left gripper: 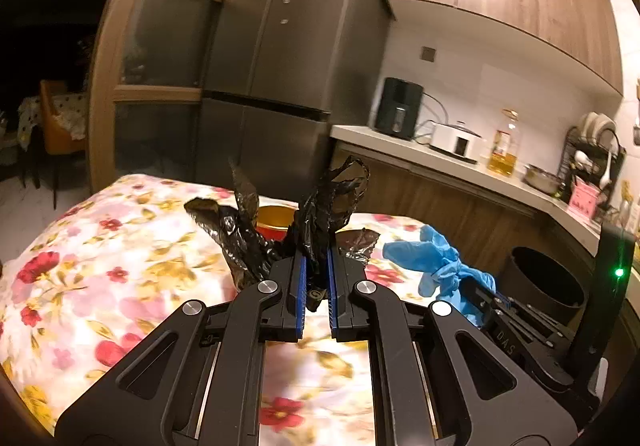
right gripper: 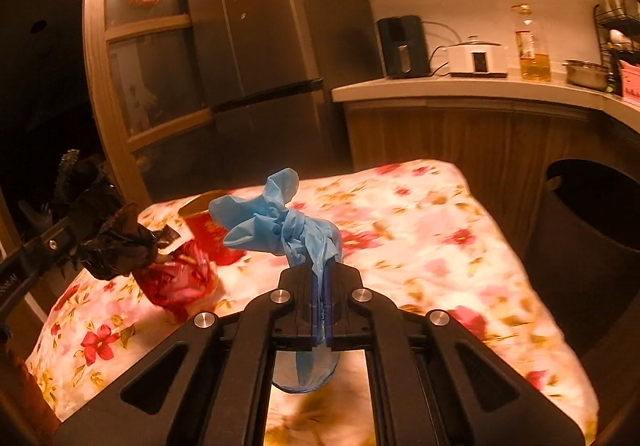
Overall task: Collect trash
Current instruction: 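Carry the black bag and blue glove over the black bin with both grippers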
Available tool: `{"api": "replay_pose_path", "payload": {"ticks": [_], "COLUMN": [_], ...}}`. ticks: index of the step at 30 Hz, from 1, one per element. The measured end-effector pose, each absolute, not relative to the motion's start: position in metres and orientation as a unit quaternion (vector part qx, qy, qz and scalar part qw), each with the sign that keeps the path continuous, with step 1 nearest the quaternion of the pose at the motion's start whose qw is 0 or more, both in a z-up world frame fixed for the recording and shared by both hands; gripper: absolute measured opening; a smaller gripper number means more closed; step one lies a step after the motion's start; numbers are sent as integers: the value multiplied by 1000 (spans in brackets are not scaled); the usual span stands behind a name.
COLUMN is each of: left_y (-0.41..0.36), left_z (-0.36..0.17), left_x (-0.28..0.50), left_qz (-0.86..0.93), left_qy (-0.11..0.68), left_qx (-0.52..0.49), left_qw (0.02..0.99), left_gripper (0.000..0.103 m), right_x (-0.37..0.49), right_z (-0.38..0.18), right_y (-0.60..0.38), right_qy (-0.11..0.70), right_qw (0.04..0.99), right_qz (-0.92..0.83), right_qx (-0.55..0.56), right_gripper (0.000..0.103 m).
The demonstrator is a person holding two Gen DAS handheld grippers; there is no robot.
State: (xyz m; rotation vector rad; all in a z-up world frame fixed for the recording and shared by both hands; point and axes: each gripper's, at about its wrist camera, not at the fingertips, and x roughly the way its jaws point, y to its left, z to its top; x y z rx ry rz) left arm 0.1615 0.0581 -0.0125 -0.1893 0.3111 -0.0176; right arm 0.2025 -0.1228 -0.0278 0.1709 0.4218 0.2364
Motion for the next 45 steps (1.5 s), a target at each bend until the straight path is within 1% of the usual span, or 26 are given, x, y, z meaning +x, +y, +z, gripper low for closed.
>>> {"api": "replay_pose_path", "payload": {"ticks": [14,34,45], "left_y": [-23,-108,-194], "left_z": [-3,0,6], "left_x": [165,199,234], "left_qz": [-78,-148,-225], "left_qy": [156,161,155], "left_qx": [-62,-29,-22], "left_qw": [983,975,962], "left_gripper": [8,8,8], "right_x": [174,175,181], "right_z": [-3,9,21], "right_y": [-201,-272,-343], "right_qy": [164,135,114], "right_qw": [979,984,981], "right_qz": [57,-15,-97], "right_qx": [104,116,124], "right_gripper": [3,3,3]}}
